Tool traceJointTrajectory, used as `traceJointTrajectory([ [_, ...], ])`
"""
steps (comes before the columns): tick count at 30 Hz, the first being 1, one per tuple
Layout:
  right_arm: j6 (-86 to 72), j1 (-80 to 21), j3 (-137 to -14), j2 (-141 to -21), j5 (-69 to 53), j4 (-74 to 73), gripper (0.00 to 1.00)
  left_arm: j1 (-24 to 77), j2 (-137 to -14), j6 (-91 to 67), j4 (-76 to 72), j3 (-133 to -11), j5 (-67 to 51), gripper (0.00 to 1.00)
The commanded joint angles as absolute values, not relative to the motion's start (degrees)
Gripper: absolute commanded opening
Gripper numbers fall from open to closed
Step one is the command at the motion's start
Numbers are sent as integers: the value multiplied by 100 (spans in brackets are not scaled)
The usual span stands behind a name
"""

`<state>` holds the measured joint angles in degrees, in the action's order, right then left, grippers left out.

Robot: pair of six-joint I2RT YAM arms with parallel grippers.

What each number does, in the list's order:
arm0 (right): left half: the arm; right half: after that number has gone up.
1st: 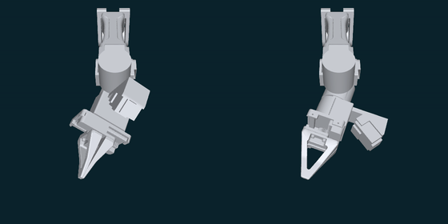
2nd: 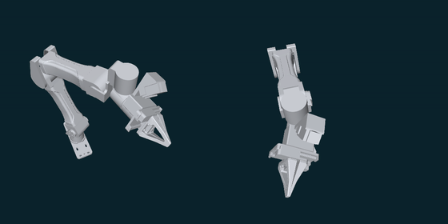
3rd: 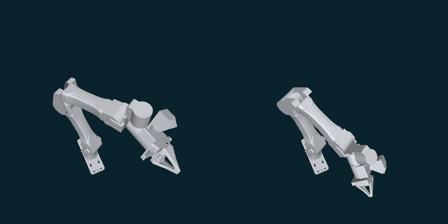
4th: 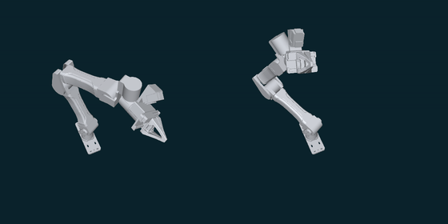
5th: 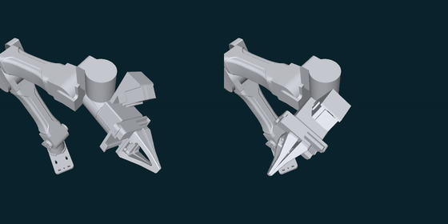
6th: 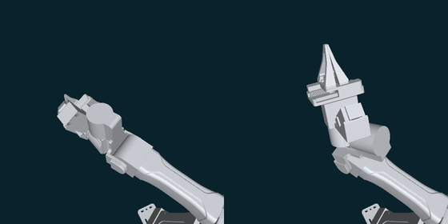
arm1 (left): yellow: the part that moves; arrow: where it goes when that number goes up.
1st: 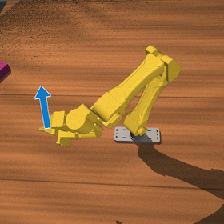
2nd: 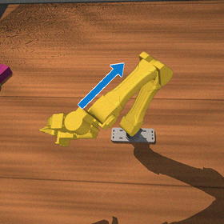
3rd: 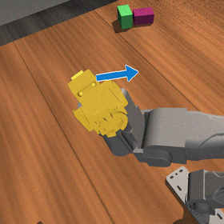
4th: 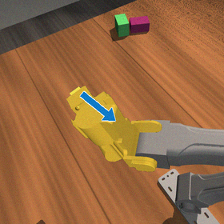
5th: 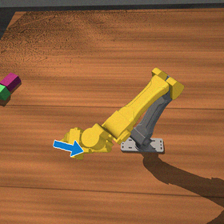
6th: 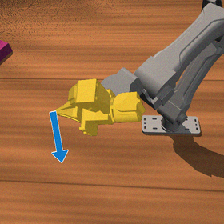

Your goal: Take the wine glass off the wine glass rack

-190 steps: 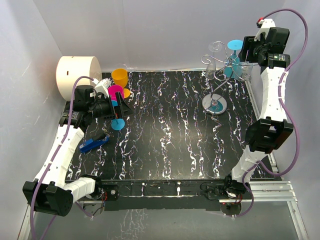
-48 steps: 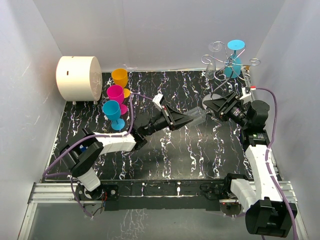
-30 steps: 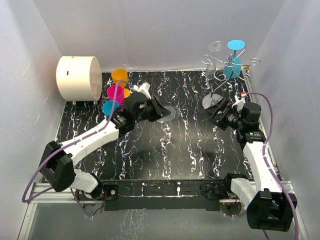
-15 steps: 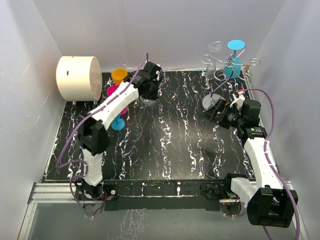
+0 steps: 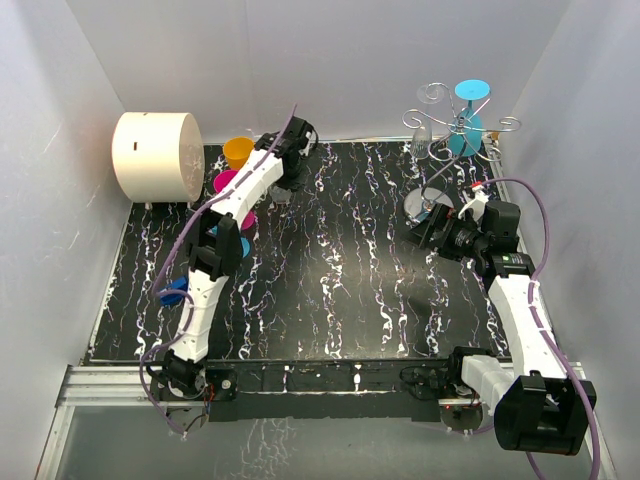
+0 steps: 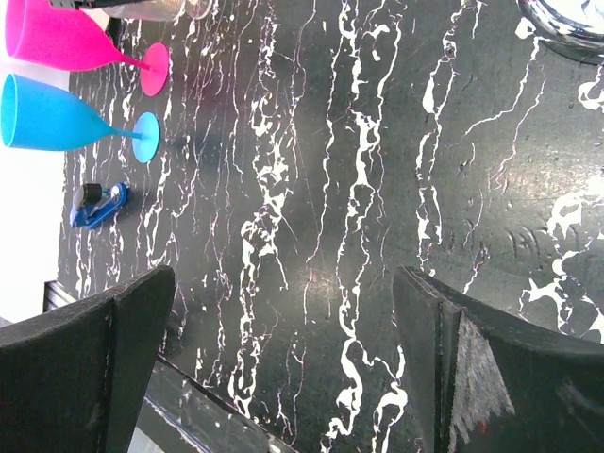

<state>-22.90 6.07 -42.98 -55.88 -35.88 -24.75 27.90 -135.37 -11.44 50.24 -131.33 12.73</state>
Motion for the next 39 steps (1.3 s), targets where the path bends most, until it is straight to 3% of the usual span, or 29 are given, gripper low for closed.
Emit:
traceJointTrajectory([
  [1,-2149,598,-4555,-5615,-3579,-2288,98,2607,-13433,-836,4974,-13671,1438,0],
  [12,-2141,589,-4644,-5833,-3672,-2205,98,2451,-13637,-920,5084,-13947,1136,0],
  [19,-2141,589,-4684,-5856,-3713,-2217,98,2426,-13595,-949,5064,-13808,1033,5],
  [39,-1986,586,-5263,-5542,-3406,-2908,98,2327,-13385,-968,5103,-13992,755,33],
])
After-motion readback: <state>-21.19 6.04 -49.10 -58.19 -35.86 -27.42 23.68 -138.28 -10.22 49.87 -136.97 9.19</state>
